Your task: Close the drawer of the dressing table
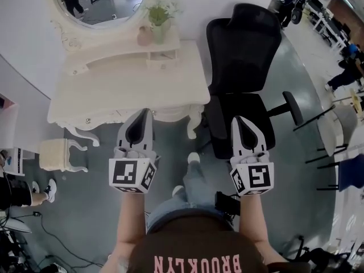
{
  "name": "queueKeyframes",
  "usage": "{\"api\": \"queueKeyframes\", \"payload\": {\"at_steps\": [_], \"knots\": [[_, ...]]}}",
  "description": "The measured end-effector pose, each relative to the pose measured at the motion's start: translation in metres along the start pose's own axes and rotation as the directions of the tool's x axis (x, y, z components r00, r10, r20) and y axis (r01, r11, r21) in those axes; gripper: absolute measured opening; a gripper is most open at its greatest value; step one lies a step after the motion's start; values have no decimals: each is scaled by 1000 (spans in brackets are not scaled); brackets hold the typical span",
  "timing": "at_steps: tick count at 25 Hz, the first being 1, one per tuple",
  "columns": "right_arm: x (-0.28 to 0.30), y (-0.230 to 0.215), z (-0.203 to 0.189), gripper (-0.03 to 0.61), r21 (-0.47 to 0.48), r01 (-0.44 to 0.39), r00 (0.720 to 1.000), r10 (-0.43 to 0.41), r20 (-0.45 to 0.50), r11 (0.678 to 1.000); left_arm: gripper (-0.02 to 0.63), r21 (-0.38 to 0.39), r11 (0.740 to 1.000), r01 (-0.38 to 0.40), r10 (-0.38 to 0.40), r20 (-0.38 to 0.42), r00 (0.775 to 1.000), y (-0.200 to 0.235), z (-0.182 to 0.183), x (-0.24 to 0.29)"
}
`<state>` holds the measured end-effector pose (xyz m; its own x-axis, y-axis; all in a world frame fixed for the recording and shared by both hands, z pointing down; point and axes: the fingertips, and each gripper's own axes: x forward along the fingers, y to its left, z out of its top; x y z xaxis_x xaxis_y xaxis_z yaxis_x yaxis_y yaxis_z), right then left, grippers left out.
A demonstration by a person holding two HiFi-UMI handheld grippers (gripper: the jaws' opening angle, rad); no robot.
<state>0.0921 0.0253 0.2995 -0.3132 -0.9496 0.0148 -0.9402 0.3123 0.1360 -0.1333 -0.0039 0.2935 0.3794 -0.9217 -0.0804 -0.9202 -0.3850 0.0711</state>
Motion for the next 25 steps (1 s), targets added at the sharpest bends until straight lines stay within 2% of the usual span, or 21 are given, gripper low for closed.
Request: {"api": "queueKeyframes", "payload": {"at_steps": [8,17,25], "knots": [[83,-50,-8,-2,27,-25,999,24,27,999,9,9,999,-39,39,-13,999,21,-13,77],[187,-104,-14,-2,37,-88,996,87,25,995,9,2,995,-95,95,-32,995,45,-26,176],[247,-133,-26,-2,38,-131,991,130,10,991,11,17,991,-130,131,-60,990,60,-43,229]]}}
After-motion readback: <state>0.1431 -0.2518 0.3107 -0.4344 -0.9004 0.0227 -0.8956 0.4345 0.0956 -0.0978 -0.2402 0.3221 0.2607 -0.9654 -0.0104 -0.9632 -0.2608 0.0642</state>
